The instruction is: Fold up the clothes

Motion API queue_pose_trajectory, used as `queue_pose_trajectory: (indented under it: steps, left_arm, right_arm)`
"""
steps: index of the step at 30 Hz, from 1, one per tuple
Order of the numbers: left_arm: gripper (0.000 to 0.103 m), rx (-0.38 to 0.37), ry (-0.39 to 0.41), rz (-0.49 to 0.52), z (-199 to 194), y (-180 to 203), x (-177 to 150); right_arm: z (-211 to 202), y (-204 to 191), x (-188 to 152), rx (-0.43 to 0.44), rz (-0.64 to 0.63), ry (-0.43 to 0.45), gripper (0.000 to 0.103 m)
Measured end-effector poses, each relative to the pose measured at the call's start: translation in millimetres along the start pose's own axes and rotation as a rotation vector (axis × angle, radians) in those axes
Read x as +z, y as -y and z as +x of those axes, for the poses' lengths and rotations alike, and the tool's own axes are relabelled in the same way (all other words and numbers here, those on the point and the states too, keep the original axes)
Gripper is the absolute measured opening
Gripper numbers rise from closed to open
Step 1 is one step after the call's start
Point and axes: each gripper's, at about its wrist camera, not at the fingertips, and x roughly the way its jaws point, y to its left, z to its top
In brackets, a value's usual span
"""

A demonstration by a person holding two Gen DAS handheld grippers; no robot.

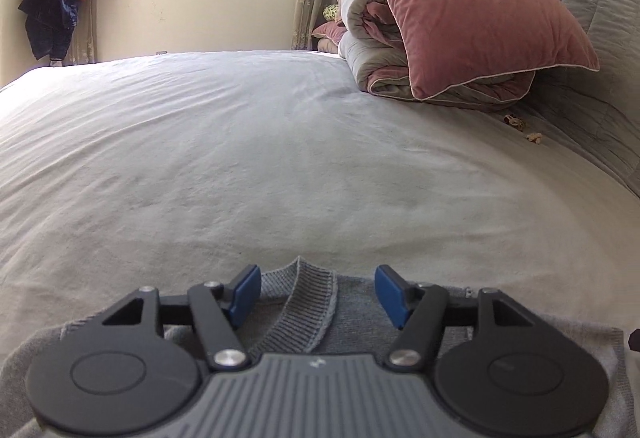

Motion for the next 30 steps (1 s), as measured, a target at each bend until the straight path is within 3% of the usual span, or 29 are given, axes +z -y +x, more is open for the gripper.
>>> queue_pose_trajectory:
  steps: [2,7,13,15,17,21,30]
  left_arm:
    - [0.067,-0.015,-0.001,-0.009,-13,0,-5]
    - [0.068,-0.049,-0.016,-0.048,-42,-2,-19]
    - [0.069,-0.071,-0.043,-0.103,-71,-12,-45]
    - [0.069,-0.071,-0.071,-0.117,-78,-16,-52]
    - [0.069,-0.085,-0.087,-0.134,-88,-22,-57]
    - [0.072,-0.091,-0.099,-0.129,-114,-29,-61]
    - [0.082,-0.097,-0.103,-0.110,-179,-47,-70]
  right_arm:
    - [-8,-10,-3,0.019,-0.008,0.006,0.038]
    - [-22,-45,-18,0.072,-0.086,-0.015,0.038]
    - [-18,-66,-38,0.067,-0.175,-0.078,0.038]
    - [-14,-63,-45,0.021,-0.180,-0.120,0.024]
    - [-23,-62,-44,-0.009,-0.147,-0.133,0.022]
    - [-54,-70,-40,0.018,-0.098,-0.116,0.033]
    - [-103,-110,-56,0.067,-0.122,-0.109,0.039]
